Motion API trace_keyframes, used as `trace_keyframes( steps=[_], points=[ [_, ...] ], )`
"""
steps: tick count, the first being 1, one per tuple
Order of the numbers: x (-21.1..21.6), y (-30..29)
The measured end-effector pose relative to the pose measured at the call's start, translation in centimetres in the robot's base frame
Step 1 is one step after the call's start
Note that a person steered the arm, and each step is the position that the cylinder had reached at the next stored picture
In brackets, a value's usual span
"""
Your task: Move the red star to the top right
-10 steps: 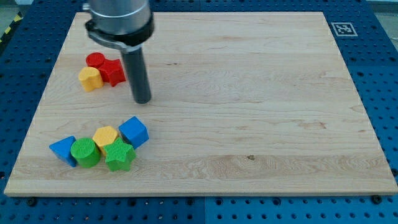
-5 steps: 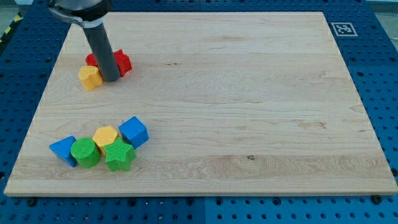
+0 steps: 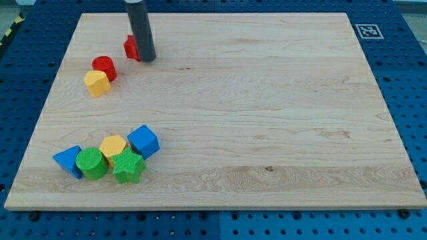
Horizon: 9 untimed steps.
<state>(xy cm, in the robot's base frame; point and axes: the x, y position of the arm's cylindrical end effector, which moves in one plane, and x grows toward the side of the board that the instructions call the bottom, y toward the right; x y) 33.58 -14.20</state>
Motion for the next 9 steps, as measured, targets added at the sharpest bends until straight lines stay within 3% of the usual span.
trace_keyframes(
  steps=[3,5,7,9],
  points=[
    [-4.4,-1.7],
    [-3.0,-3.3],
    [-5.7,-8.1],
    [-7.0,-8.1]
  ],
)
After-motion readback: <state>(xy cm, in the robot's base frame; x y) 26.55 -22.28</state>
